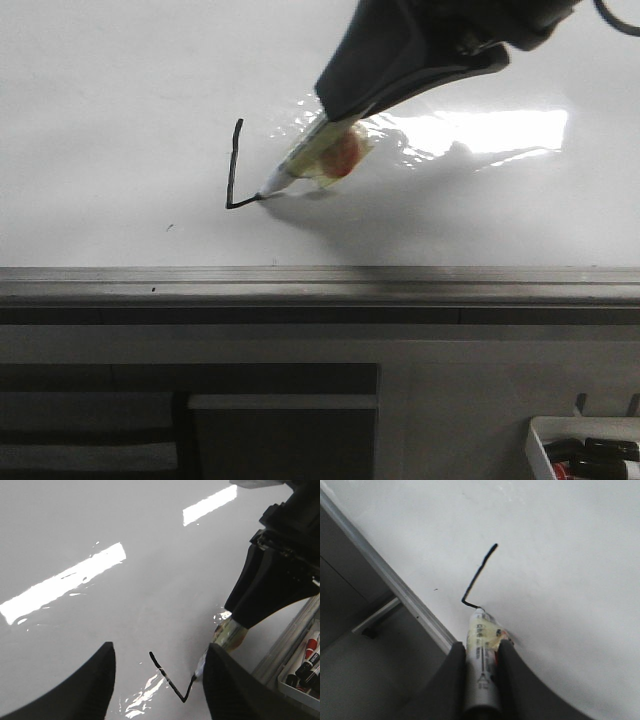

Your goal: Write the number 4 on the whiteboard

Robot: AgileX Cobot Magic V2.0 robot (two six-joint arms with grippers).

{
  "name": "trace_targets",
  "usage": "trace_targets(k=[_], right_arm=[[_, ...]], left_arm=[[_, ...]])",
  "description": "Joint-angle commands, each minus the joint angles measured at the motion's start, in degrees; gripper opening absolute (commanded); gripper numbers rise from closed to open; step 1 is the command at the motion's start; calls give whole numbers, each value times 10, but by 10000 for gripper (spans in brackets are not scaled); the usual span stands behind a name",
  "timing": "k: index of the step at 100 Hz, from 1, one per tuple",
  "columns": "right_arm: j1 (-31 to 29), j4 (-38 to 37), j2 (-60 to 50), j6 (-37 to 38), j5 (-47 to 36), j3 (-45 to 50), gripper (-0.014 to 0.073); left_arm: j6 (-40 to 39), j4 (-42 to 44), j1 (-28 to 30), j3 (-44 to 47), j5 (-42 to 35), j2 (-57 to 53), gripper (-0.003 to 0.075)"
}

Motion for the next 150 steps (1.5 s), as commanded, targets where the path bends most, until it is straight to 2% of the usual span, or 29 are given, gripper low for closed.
trace_targets(k=[1,17,33,44,62,73,95,111,129,139,150], right_arm=[[-30,-9,-38,-1,-13,1,-61],[-59,-9,-58,-1,14,16,-61],[-25,8,-68,-1,43,-25,-61],[-7,8,-65,-10,13,-56,-61],[-14,4,-24,-9,-18,-83,-61],[-14,-5,9,-9,-20,-83,-61],[-14,-4,19,-8,38,-49,-61],[-13,3,19,-8,38,-6,-61],[-5,8,-5,-8,31,-19,-61],[16,8,-25,-8,65,-45,-61],[36,7,-34,-9,98,-70,-61]], left_arm=[[-2,-8,2,-16,-45,-3,366],[-2,-8,2,-16,-45,-3,366],[-2,-8,2,-16,-45,-3,366],[-2,-8,2,-16,-45,-3,366],[-2,-8,2,-16,-44,-3,366],[-2,-8,2,-16,-44,-3,366],[-2,-8,2,-16,-44,-3,366],[-2,-8,2,-16,-42,-3,367],[-2,6,2,-16,-36,0,367],[-2,14,-15,-16,-36,24,367],[-2,62,-54,-16,-43,82,367]])
